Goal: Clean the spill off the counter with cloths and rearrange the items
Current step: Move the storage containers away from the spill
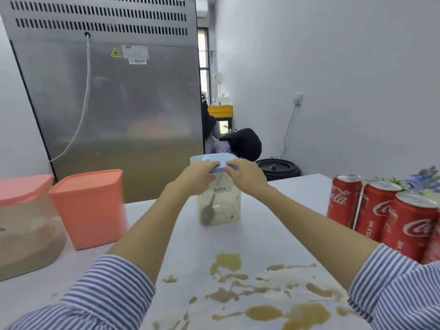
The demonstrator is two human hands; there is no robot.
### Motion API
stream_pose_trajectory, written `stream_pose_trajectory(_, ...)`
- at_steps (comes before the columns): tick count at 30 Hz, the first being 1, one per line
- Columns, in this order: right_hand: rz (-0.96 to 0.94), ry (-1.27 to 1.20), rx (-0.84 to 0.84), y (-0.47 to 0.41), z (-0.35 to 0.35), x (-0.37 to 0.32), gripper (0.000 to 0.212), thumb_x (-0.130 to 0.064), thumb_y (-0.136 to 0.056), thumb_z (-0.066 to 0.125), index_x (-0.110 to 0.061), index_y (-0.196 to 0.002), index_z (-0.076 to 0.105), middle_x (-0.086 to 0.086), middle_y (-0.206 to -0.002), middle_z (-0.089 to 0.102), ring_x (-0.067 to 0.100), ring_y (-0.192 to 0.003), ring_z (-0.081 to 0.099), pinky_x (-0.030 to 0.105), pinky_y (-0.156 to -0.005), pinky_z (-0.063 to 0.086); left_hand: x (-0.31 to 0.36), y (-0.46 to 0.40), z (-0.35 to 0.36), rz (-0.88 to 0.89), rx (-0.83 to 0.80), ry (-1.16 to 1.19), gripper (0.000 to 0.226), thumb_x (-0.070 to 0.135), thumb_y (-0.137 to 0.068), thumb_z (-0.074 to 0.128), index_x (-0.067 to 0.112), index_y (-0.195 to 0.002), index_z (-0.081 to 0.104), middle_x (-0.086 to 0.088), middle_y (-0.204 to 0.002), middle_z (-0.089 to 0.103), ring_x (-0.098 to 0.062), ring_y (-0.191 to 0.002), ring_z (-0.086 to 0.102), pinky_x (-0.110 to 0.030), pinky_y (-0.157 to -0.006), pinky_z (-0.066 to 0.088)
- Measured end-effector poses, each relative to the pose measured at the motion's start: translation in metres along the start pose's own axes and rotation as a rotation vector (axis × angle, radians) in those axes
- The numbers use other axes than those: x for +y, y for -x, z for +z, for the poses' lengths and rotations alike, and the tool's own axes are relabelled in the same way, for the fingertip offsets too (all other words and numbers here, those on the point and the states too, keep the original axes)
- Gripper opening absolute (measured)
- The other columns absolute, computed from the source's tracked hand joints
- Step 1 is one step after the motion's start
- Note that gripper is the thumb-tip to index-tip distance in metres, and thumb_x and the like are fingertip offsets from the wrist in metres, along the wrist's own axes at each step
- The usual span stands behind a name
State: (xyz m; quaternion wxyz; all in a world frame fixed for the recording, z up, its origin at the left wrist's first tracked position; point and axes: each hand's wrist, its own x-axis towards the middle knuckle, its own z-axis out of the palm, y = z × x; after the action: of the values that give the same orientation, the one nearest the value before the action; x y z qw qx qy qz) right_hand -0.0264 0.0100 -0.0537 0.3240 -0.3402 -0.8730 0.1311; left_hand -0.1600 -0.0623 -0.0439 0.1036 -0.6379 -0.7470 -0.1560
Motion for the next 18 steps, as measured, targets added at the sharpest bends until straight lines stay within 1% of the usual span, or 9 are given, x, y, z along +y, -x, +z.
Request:
stream_pose_trajectory(2,0.045,0.106,0.041,0.003,-0.02,0.022,0.033,-0.029,-0.098,0.041,-0.01,-0.098,0.068,0.003,-0.087,0.06,0.028,-0.09,0.055,0.041,-0.083,0.044,0.025,-0.017,0.011,0.054,-0.003,0.01,0.047,0.019,-0.097,0.043,0.016,-0.143,0.033,-0.008,-0.138,0.046,-0.027,-0.125,0.04,-0.038,-0.1,0.037)
stream_pose_trajectory(3,0.065,0.18,0.047,0.005,-0.03,0.032,0.034,-0.029,-0.098,0.04,-0.01,-0.089,0.066,-0.002,-0.074,0.052,0.026,-0.083,0.051,0.039,-0.083,0.04,0.038,-0.025,0.016,0.076,-0.006,0.015,0.047,0.019,-0.098,0.042,0.017,-0.143,0.032,-0.008,-0.136,0.046,-0.027,-0.124,0.04,-0.037,-0.099,0.037)
stream_pose_trajectory(4,0.092,0.245,0.039,0.005,-0.041,0.041,0.033,-0.03,-0.098,0.04,-0.012,-0.084,0.063,-0.005,-0.067,0.045,0.024,-0.079,0.047,0.04,-0.086,0.036,0.051,-0.033,0.021,0.094,-0.011,0.021,0.047,0.019,-0.098,0.042,0.017,-0.143,0.032,-0.008,-0.134,0.046,-0.028,-0.123,0.04,-0.037,-0.098,0.037)
stream_pose_trajectory(6,0.167,0.324,-0.002,0.004,-0.064,0.058,0.028,-0.03,-0.098,0.041,-0.016,-0.081,0.058,-0.006,-0.065,0.042,0.021,-0.076,0.045,0.041,-0.094,0.032,0.078,-0.047,0.03,0.118,-0.011,0.038,0.045,0.019,-0.098,0.04,0.018,-0.143,0.032,-0.009,-0.129,0.048,-0.028,-0.12,0.04,-0.037,-0.095,0.038)
stream_pose_trajectory(9,0.244,0.396,-0.046,0.003,-0.094,0.08,0.035,-0.023,-0.097,0.045,-0.017,-0.064,0.037,-0.004,-0.063,0.039,0.02,-0.069,0.041,0.038,-0.087,0.029,0.118,-0.065,0.043,0.132,-0.005,0.038,0.046,0.02,-0.099,0.039,0.018,-0.144,0.031,-0.01,-0.133,0.046,-0.029,-0.124,0.037,-0.039,-0.098,0.035)
stream_pose_trajectory(11,0.288,0.401,-0.035,0.003,-0.106,0.094,0.03,-0.013,-0.095,0.044,-0.016,-0.066,0.036,-0.002,-0.067,0.042,0.022,-0.076,0.043,0.038,-0.087,0.029,0.14,-0.076,0.051,0.135,-0.008,0.007,0.047,0.02,-0.099,0.038,0.017,-0.145,0.029,-0.011,-0.135,0.044,-0.031,-0.126,0.035,-0.039,-0.101,0.034)
stream_pose_trajectory(13,0.32,0.383,-0.015,0.004,-0.111,0.106,0.024,-0.005,-0.093,0.042,-0.014,-0.072,0.038,-0.001,-0.072,0.044,0.023,-0.083,0.043,0.039,-0.094,0.03,0.157,-0.084,0.056,0.121,-0.002,-0.021,0.046,0.02,-0.1,0.037,0.017,-0.145,0.028,-0.012,-0.135,0.043,-0.031,-0.126,0.035,-0.042,-0.1,0.038)
stream_pose_trajectory(16,0.35,0.414,-0.03,0.003,-0.117,0.116,0.02,-0.003,-0.092,0.042,-0.015,-0.077,0.037,-0.002,-0.074,0.043,0.022,-0.085,0.043,0.042,-0.104,0.029,0.172,-0.09,0.061,0.114,-0.008,-0.028,0.046,0.02,-0.1,0.036,0.018,-0.145,0.026,-0.012,-0.136,0.041,-0.031,-0.127,0.032,-0.045,-0.098,0.04)
stream_pose_trajectory(18,0.378,0.431,-0.055,0.002,-0.122,0.118,0.018,-0.002,-0.091,0.043,-0.014,-0.078,0.038,-0.001,-0.07,0.038,0.023,-0.085,0.042,0.042,-0.104,0.031,0.179,-0.091,0.062,0.107,-0.036,-0.061,0.048,0.02,-0.1,0.036,0.018,-0.146,0.022,-0.012,-0.139,0.037,-0.032,-0.13,0.029,-0.044,-0.098,0.041)
